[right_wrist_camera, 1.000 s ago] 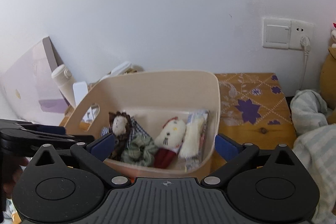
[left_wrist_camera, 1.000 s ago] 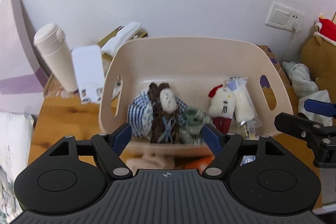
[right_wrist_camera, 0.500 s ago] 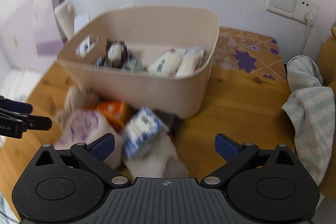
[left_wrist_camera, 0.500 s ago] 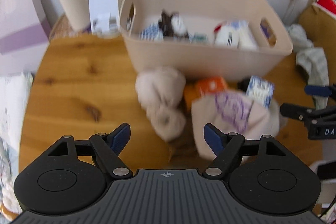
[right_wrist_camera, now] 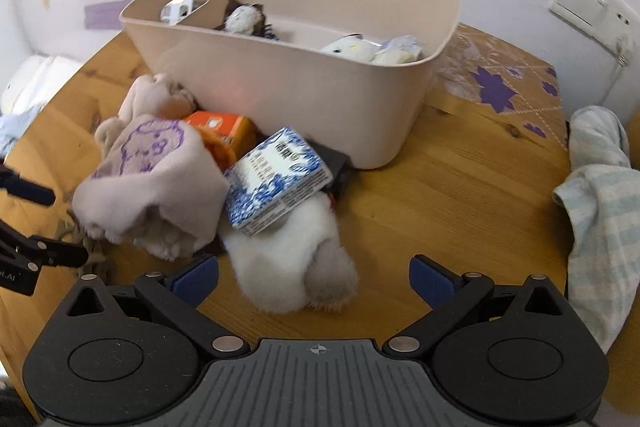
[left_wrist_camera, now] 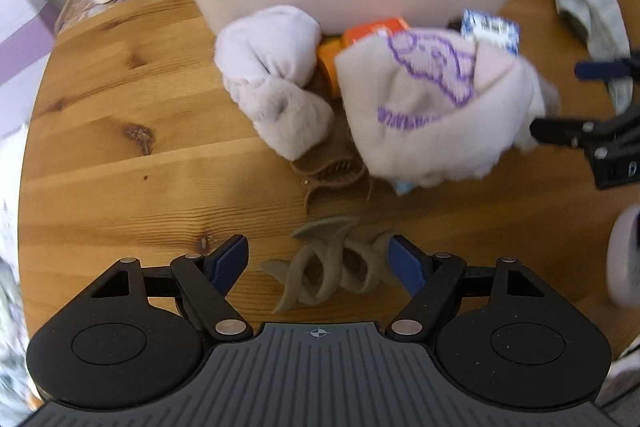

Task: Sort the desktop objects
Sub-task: 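Grasp the beige claw clip with the left gripper while the right grasps the white plush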

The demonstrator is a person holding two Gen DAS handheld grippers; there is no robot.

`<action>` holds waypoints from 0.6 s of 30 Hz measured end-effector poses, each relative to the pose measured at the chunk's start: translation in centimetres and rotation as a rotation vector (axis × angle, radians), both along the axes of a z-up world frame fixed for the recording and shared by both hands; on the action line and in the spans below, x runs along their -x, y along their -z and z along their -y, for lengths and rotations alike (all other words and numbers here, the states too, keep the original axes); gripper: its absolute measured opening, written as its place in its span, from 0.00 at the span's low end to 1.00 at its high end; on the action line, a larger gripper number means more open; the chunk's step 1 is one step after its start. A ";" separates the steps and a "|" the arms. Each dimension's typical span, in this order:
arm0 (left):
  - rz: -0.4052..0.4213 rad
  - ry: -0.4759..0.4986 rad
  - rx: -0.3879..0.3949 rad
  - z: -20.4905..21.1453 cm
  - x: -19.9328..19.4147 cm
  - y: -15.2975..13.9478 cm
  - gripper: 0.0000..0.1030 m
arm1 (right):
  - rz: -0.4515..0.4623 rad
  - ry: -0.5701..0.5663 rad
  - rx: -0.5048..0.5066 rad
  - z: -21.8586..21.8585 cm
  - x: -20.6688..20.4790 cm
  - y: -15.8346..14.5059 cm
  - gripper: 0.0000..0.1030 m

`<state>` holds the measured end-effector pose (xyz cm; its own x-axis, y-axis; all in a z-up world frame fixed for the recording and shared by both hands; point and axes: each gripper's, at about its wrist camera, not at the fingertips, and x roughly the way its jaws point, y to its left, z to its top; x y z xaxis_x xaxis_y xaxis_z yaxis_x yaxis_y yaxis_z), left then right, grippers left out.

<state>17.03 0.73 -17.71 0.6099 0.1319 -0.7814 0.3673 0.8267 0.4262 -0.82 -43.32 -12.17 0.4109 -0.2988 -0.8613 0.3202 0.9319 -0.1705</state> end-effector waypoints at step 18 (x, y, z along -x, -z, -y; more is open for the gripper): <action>-0.092 0.195 0.003 -0.3 -0.8 1.1 0.82 | -0.020 -0.053 0.011 0.3 -1.0 2.0 1.00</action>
